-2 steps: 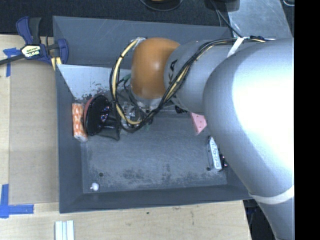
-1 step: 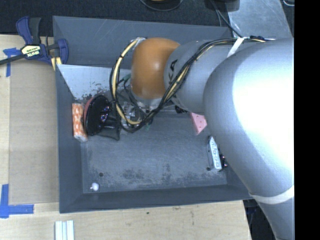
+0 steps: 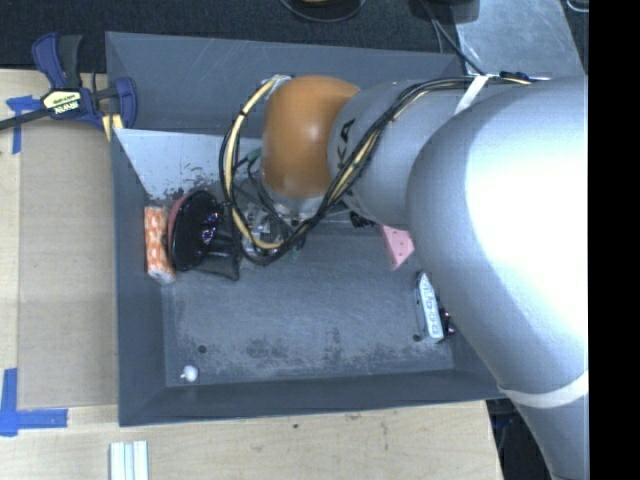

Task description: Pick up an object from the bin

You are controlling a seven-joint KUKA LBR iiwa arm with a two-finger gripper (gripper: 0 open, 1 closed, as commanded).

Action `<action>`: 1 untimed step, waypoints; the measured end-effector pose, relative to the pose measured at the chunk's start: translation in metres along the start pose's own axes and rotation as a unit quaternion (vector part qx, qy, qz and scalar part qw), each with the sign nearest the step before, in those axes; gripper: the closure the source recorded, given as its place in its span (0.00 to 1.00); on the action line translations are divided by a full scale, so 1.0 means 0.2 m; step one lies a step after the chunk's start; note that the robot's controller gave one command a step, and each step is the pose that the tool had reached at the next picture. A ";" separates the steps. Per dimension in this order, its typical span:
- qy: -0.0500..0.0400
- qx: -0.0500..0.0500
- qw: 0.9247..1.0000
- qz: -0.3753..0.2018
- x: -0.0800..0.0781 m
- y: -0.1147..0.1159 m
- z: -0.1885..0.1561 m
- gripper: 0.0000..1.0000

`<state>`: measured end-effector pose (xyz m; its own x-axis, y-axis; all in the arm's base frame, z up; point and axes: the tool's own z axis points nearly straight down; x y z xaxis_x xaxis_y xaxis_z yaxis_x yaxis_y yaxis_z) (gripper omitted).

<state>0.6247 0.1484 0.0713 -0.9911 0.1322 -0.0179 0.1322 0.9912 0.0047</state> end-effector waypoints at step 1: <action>-0.002 0.000 1.000 0.015 0.04 0.03 0.00 1.00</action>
Offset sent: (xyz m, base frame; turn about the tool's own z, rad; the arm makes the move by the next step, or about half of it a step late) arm -0.0010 0.0150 -0.0013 0.0341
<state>0.6170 0.1564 0.0711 -0.9867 0.1615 -0.0209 0.1614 0.9869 0.0045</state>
